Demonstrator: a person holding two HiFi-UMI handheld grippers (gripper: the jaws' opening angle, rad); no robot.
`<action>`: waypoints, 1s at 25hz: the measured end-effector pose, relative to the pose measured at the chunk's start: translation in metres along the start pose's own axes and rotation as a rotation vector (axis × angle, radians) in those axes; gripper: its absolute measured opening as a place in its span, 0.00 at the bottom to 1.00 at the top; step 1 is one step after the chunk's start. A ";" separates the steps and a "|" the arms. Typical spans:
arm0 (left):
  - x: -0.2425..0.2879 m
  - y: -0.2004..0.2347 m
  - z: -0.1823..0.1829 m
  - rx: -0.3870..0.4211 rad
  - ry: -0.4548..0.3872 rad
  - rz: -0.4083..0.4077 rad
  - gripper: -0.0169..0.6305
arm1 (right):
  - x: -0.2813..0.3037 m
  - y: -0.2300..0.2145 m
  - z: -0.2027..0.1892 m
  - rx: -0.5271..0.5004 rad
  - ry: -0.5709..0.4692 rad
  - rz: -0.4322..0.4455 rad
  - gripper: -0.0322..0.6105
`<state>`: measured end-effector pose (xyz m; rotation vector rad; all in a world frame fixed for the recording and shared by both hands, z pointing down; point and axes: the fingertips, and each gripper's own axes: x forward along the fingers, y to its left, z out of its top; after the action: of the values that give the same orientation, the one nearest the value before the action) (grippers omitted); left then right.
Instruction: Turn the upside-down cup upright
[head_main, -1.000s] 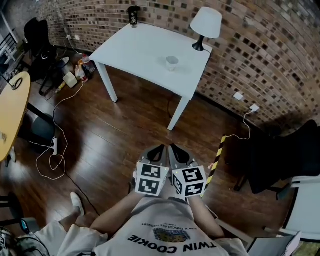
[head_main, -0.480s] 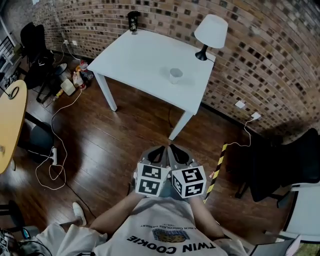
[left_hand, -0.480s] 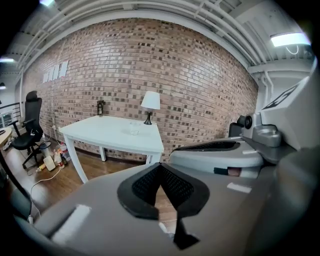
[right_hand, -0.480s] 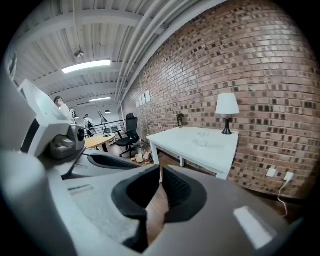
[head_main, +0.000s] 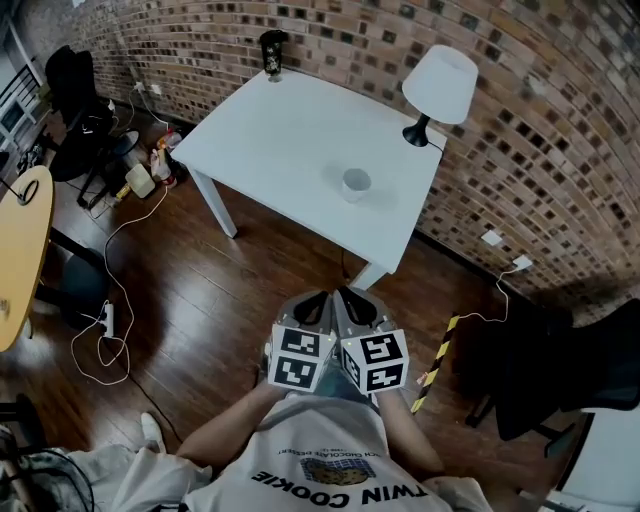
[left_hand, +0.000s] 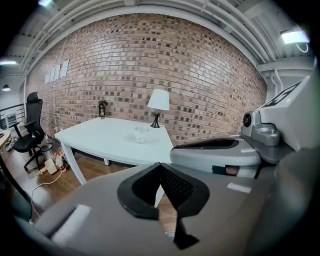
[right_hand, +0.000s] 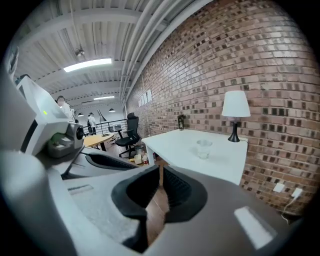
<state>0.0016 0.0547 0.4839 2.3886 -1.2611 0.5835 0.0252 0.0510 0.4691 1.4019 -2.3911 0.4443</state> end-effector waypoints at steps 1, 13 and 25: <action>0.008 0.005 0.006 -0.006 0.002 0.010 0.03 | 0.009 -0.008 0.005 -0.010 0.003 0.006 0.07; 0.097 0.057 0.065 -0.062 0.018 0.119 0.03 | 0.112 -0.103 0.055 -0.230 0.094 0.077 0.11; 0.128 0.103 0.094 -0.089 -0.006 0.194 0.03 | 0.190 -0.151 0.056 -0.532 0.267 0.053 0.17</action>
<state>-0.0016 -0.1343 0.4848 2.2127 -1.5008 0.5639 0.0637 -0.1909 0.5157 0.9756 -2.1167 -0.0049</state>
